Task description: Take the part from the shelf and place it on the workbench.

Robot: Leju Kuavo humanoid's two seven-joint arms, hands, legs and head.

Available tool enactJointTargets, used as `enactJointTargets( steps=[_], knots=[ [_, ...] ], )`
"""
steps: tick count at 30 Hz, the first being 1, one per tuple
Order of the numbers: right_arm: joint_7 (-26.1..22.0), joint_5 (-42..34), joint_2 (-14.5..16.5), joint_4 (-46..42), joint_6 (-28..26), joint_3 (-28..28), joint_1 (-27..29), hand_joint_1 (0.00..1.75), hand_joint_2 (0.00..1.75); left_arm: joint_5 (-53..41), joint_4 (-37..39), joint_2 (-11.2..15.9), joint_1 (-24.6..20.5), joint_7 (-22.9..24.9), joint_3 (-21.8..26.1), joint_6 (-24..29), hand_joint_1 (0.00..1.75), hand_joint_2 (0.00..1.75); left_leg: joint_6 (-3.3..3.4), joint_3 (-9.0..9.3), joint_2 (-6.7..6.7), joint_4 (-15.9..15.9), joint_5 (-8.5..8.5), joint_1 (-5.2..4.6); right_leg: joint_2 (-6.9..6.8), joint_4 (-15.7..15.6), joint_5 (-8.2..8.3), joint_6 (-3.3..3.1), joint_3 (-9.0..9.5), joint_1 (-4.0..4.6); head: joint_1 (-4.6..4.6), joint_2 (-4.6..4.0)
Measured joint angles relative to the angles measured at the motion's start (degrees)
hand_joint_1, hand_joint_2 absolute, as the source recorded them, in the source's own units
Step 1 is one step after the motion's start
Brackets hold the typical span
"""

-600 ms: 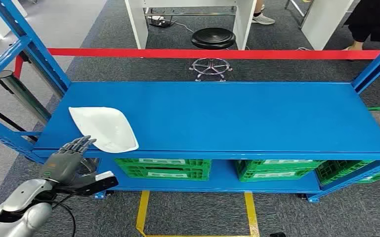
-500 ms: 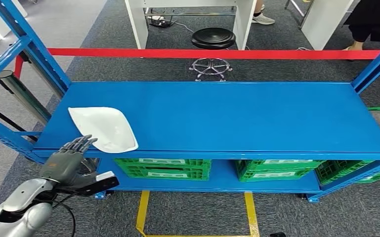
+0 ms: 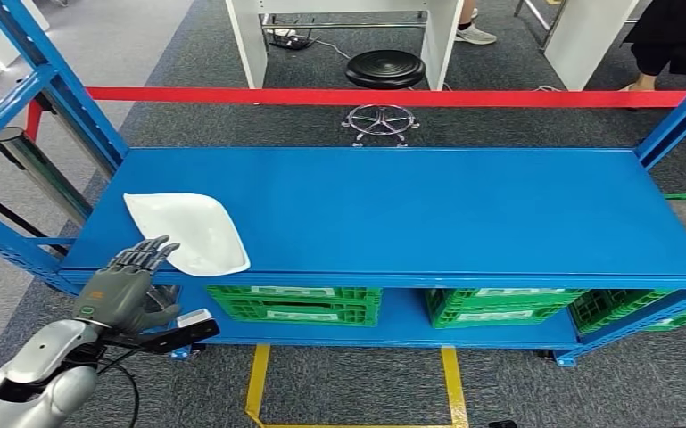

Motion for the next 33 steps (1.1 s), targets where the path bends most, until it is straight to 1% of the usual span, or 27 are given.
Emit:
enactJointTargets(
  steps=[3,8,14,33],
  knots=[
    [0.2,0.52,0.01,0.01,0.17,0.0,-0.04,0.0,1.75,-0.96,0.77,-0.04,-1.84,0.95,-0.44,-0.71,0.0,1.75,0.0,0.0,0.0,0.0,0.01,0.0,-0.01,0.0,0.0,0.0,-0.02,0.0,0.0,0.0],
    [0.25,1.19,0.03,0.06,0.44,0.03,-0.25,0.0,1.75,-2.9,5.66,-0.58,-6.92,2.2,-1.97,-2.01,0.0,1.75,0.05,-0.02,0.02,0.01,0.06,0.0,0.04,0.0,0.08,0.04,-0.02,0.0,0.0,0.0],
    [0.53,1.45,0.09,0.15,0.5,0.06,-0.38,0.0,1.75,-3.35,10.14,-1.45,-10.87,2.64,-3.62,-2.45,0.0,1.75,0.06,-0.08,0.03,0.08,0.06,0.0,0.07,0.0,0.08,0.05,-0.05,0.0,0.01,0.0],
    [1.03,1.78,0.14,0.21,0.52,0.08,-0.39,0.0,1.75,-3.52,13.23,-2.08,-12.5,2.84,-5.33,-2.69,0.0,1.75,0.06,-0.17,0.03,0.16,0.05,0.0,0.07,0.0,0.11,0.1,-0.11,0.0,0.01,0.0]
  ],
)
